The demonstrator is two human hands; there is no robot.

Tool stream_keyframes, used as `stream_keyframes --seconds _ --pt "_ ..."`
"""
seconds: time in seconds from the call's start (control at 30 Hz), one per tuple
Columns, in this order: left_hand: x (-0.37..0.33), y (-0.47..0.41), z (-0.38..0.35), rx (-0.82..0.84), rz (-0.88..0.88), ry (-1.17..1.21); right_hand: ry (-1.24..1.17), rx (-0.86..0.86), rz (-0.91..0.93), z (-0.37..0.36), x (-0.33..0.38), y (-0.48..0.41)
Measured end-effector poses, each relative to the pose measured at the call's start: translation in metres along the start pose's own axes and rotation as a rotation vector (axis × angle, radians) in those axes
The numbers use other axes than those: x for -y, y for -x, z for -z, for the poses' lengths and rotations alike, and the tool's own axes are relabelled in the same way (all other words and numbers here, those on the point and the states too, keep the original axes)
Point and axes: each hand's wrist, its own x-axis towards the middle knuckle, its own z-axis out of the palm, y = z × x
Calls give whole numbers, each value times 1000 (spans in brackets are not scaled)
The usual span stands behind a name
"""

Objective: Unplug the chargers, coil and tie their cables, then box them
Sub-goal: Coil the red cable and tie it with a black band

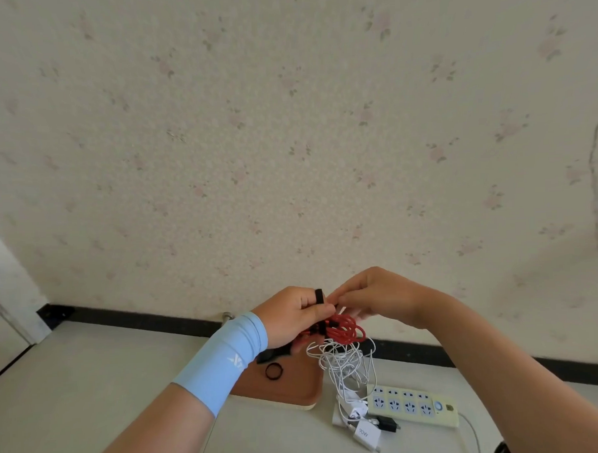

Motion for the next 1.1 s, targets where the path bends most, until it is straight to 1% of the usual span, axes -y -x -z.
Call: stream_keyframes --seconds 0.07,0.1,0.3,0.4,0.53,0.67,0.8,0.87,0.93,1.03,1.1 --pt "0 -1 0 -34 19 -6 -153 6 -30 -5 1 -1" --pt "0 -2 1 -60 27 -4 -178 -24 -24 -8 1 -1" --pt "1 -6 -1 -230 89 17 -165 -360 18 -30 -3 -12" --pt "0 -9 -2 -302 96 7 -225 -454 23 -39 -5 -15" --pt "0 -9 -3 -434 50 38 -336 -584 23 -51 -3 -16" --pt "-2 -11 -15 -516 57 90 -323 -679 38 -54 -2 -19" --pt "-7 -14 -19 -578 133 227 -128 -743 90 -56 -3 -18" --pt "-9 -15 -20 -566 187 312 -47 -747 137 -59 -3 -16" --pt "-8 -15 -18 -508 266 387 65 -741 191 -60 -2 -15" --pt "-6 -9 -8 -289 378 541 297 -696 274 -61 -6 -17" --pt "-2 -5 -1 -181 397 569 438 -717 379 -63 -10 -18"
